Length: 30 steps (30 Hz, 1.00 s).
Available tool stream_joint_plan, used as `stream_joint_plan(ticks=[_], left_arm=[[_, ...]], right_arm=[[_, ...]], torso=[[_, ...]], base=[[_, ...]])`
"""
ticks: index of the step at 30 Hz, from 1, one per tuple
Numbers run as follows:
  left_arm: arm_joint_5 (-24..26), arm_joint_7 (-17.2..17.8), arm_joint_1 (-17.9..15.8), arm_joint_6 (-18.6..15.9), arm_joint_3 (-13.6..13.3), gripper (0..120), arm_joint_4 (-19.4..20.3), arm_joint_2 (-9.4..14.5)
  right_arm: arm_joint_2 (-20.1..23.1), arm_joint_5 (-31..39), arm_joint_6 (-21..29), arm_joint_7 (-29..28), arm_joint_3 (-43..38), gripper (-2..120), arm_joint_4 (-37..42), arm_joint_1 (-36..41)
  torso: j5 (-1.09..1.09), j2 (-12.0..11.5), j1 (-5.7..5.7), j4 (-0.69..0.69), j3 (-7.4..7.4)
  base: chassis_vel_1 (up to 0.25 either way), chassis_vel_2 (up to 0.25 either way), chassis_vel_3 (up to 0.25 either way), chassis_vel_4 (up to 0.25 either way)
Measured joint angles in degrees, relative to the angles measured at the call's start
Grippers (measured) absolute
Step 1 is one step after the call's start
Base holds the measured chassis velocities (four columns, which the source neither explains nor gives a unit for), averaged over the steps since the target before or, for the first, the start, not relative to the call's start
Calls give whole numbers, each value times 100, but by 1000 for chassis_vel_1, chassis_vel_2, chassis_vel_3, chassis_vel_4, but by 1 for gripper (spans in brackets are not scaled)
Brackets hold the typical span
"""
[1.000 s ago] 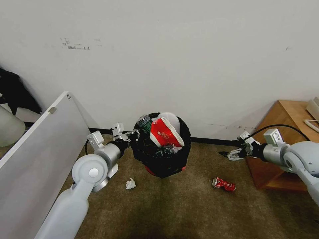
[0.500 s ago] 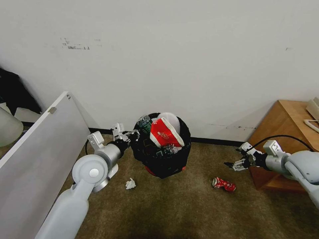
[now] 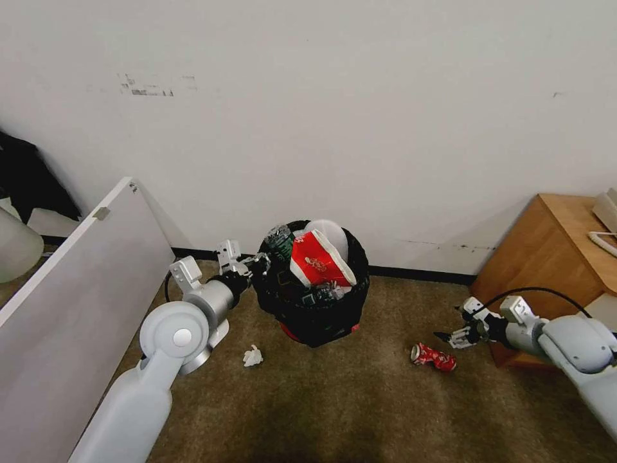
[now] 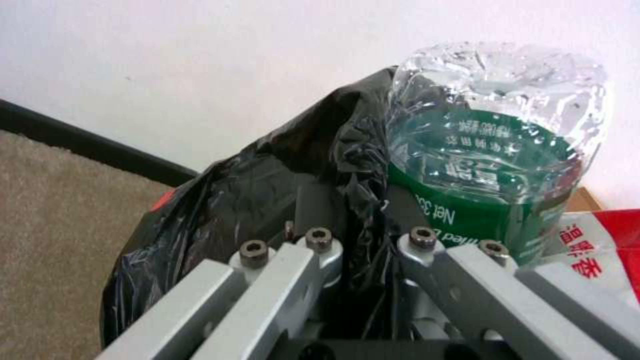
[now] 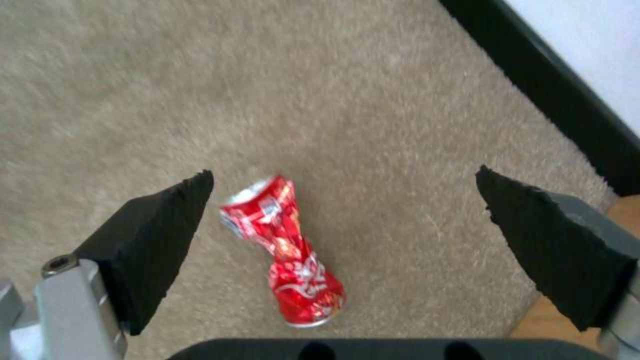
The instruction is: Pick up the trash bin, then pick up the garbage from the floor and place it into the trash bin.
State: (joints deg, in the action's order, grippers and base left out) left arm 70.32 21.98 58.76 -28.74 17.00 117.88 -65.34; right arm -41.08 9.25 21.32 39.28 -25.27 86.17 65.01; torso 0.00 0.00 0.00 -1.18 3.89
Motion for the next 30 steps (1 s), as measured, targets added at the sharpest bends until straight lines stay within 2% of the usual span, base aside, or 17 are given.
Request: stream_joint_plan(ticks=[1, 4, 12, 30], left_arm=[[0, 0, 0, 0, 0, 4, 0, 0], [-11, 10, 3, 2, -8, 4, 10, -11], [-29, 18, 16, 2, -39, 4, 12, -23], [-14, 18, -106, 2, -129, 4, -97, -17]], right_arm=[[0, 0, 0, 0, 0, 100, 0, 0], [-150, -199, -525, 140, 43, 100, -398, -78], [-280, -408, -1057, 342, 47, 100, -808, -157], [-524, -912, -1176, 364, 86, 100, -1141, -303]], torso=[[0, 0, 0, 0, 0], [0, 0, 0, 0, 0], [0, 0, 0, 0, 0], [0, 0, 0, 1, 0]], base=[[0, 0, 0, 0], [0, 0, 0, 0], [0, 0, 0, 0], [0, 0, 0, 0]])
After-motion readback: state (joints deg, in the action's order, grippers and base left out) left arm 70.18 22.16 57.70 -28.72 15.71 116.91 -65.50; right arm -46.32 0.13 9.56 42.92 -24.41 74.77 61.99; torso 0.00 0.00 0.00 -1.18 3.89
